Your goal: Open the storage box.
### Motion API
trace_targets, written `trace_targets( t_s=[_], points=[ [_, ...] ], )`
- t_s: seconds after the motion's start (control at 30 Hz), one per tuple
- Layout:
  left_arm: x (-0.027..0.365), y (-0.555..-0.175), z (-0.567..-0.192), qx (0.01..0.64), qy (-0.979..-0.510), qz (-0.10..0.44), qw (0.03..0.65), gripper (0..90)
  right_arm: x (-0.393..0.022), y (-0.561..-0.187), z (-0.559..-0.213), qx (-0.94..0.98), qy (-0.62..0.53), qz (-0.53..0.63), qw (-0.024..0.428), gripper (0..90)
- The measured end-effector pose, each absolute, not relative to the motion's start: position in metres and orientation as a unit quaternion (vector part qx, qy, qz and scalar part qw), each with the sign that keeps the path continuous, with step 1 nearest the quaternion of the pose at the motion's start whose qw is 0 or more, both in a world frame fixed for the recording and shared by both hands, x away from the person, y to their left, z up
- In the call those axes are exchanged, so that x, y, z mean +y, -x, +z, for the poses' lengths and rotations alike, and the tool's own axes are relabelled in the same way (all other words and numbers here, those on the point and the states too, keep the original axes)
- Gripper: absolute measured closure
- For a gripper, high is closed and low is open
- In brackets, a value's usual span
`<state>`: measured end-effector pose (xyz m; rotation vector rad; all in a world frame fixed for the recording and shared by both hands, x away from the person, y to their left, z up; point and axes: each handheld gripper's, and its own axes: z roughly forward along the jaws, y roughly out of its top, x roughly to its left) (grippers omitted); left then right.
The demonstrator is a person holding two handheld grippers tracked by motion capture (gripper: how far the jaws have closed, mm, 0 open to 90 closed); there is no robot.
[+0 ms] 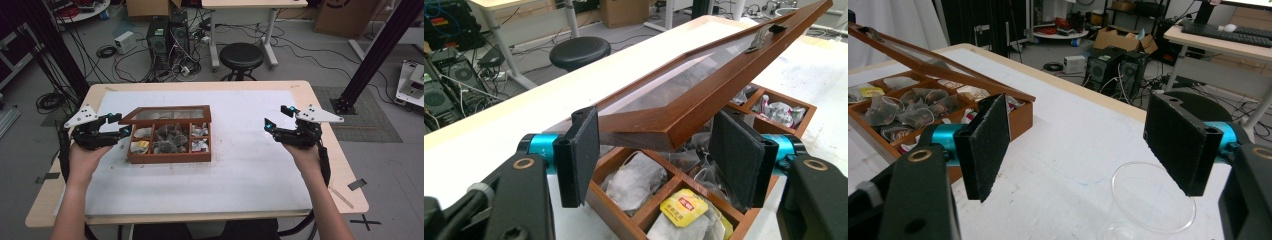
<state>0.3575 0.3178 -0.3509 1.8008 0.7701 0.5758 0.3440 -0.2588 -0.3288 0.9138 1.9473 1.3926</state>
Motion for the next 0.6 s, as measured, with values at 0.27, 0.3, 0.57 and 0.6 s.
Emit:
trace_targets(
  t_s=[0.27,0.3,0.57,0.6],
  points=[
    [0.318,-0.365,-0.342,0.319,-0.748,0.242,0.529,37.0,-0.260,-0.344,-0.328,0.727,-0.342,0.523,0.285,27.3],
    [0.318,-0.366,-0.341,0.320,-0.748,0.242,0.528,37.1,-0.260,-0.344,-0.328,0.727,-0.342,0.522,0.285,27.2],
    [0.319,-0.375,-0.330,0.319,-0.747,0.238,0.532,37.3,-0.260,-0.344,-0.328,0.727,-0.342,0.523,0.285,27.3],
    [0.318,-0.378,-0.327,0.321,-0.748,0.236,0.531,37.3,-0.260,-0.345,-0.328,0.726,-0.342,0.523,0.286,27.3]
  ],
)
